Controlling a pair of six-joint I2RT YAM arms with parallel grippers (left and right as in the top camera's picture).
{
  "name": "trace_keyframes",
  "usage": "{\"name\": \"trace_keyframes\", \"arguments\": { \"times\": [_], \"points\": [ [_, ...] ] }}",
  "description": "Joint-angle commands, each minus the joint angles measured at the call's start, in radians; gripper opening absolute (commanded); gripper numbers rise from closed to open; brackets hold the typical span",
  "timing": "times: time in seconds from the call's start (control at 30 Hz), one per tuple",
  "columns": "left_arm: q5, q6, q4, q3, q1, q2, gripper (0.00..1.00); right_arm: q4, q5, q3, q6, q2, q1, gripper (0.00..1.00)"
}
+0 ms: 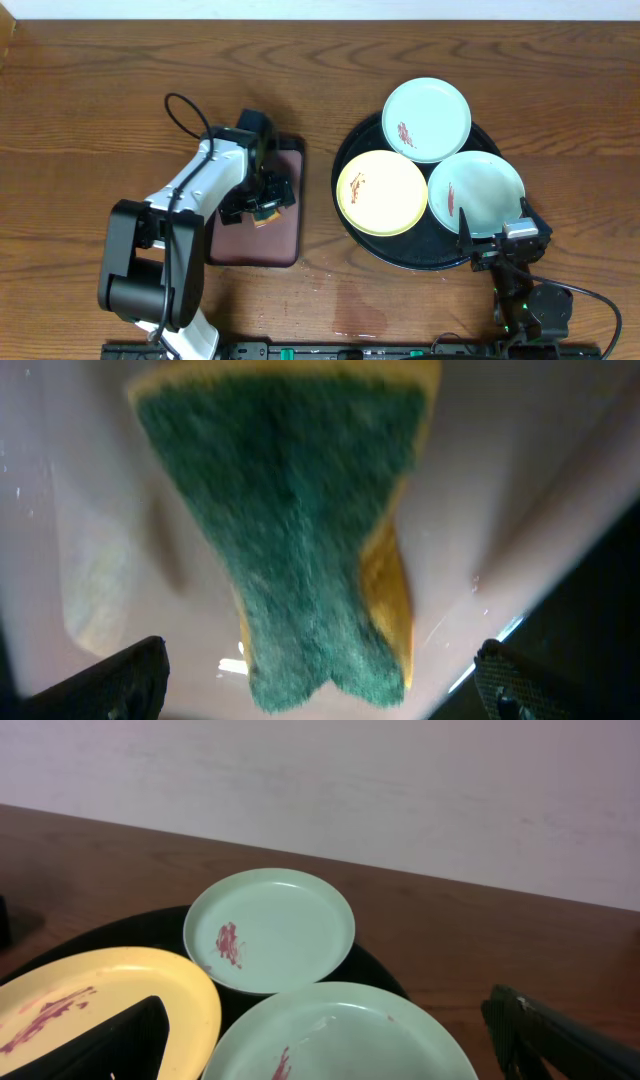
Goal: Clean dirty plates on tray and stack at the side
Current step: 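Lower the left gripper and close it on the sponge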
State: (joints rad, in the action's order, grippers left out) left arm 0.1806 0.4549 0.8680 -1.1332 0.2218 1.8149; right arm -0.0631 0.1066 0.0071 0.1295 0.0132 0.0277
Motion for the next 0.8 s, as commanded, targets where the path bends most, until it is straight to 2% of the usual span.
{"name": "trace_keyframes", "arguments": {
  "times": [0.0, 0.7, 0.77],
  "points": [
    [0.072, -0.017, -0.031, 0.015, -0.016, 0.008, 0.98, -0.004, -0.004, -0.001, 0.010, 0.000, 0.010, 0.99],
    [0.049, 0.040, -0.149, 0.140, -0.014, 0.008, 0.98, -0.004, -0.004, -0.001, 0.010, 0.000, 0.010, 0.99],
    [0.049, 0.044, -0.148, 0.140, -0.014, 0.008, 0.91, -0.004, -0.004, -0.001, 0.010, 0.000, 0.010, 0.99]
  ]
}}
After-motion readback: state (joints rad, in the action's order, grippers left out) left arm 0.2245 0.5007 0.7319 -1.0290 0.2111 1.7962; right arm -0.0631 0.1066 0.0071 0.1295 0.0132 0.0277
